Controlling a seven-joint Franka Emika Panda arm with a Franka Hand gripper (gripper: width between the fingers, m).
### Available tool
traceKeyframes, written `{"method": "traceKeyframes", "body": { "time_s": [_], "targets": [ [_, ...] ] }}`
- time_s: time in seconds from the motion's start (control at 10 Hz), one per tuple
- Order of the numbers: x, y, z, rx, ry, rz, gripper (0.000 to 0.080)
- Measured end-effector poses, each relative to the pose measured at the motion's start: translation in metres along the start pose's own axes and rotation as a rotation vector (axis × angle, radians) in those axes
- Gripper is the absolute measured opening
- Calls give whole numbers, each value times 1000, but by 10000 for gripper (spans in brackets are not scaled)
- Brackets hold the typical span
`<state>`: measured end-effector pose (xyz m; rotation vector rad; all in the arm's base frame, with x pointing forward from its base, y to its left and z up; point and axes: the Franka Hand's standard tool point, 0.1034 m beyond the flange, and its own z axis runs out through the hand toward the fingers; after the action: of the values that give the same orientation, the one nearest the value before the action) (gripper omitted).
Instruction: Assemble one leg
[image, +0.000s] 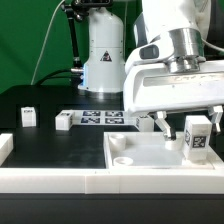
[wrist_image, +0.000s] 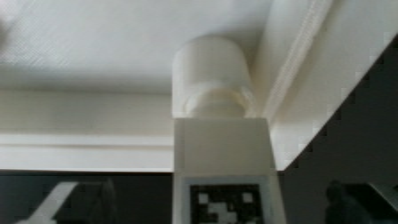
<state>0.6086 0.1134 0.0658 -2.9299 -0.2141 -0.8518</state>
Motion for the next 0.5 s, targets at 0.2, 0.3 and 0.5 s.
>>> {"method": "traceKeyframes", "body": {
  "time_s": [0.2,0.3,0.5],
  "targets": [
    [0,0,0,0,0,0,635],
    [0,0,0,0,0,0,647],
    [0,0,0,0,0,0,649]
  ]
}}
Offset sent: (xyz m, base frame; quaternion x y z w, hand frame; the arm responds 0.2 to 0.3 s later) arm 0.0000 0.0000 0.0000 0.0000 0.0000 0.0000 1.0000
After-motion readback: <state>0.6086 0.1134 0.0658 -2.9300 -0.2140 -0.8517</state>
